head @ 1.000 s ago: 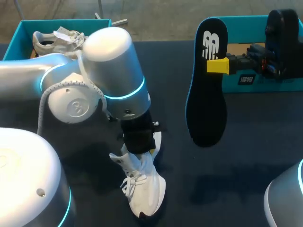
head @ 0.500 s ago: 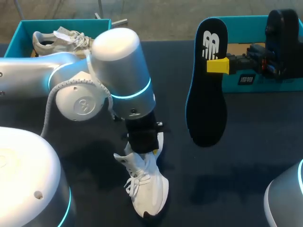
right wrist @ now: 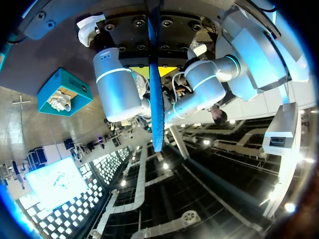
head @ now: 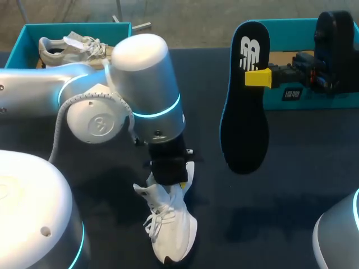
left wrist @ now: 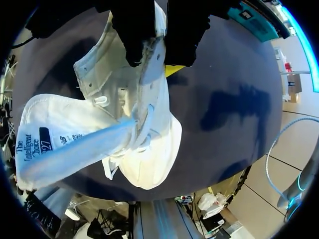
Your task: Take the shoe out of the shoebox, open the shoe tongue, remove and reinsert the insole, then place the shoe into the shoebox
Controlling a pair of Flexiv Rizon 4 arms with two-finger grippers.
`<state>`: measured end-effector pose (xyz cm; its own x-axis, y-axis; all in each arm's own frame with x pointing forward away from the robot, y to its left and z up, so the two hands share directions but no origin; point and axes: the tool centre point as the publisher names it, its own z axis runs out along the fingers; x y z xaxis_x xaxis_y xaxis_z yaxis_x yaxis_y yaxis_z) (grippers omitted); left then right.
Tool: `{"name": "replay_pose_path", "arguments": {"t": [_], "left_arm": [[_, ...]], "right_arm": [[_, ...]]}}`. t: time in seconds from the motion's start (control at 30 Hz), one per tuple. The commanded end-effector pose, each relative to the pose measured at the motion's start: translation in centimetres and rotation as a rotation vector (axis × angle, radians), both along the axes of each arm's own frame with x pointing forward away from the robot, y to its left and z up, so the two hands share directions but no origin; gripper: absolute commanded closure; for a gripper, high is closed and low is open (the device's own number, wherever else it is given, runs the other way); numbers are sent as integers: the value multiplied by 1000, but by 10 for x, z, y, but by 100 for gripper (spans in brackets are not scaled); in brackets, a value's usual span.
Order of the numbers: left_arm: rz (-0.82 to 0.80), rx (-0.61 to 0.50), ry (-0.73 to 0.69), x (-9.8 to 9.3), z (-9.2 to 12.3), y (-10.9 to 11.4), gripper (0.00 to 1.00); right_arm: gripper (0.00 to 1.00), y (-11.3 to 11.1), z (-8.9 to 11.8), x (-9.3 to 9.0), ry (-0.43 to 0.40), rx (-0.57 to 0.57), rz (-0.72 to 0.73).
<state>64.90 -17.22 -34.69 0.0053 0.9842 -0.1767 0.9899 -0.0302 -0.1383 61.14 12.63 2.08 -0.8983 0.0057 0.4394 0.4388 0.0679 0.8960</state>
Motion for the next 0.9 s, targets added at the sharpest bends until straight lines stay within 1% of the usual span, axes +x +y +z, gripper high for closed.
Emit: {"name": "replay_pose_path", "arguments": {"t": [0.03, 0.17, 0.4, 0.63, 0.9], "left_arm": [[-4, 6, 16, -1, -7, -7, 100], [-8, 17, 32, -1, -17, -12, 100], [-3, 32, 45, -1, -28, -16, 100], [-34, 31, 24, -4, -31, -21, 100], [-52, 16, 14, -5, -30, -24, 100]], "right_arm": [[100, 3, -1, 2, 2, -2, 2], [100, 3, -1, 2, 2, -2, 2], [100, 3, -1, 2, 2, -2, 2], [100, 3, -1, 2, 2, -2, 2], [100, 3, -1, 2, 2, -2, 2]]}}
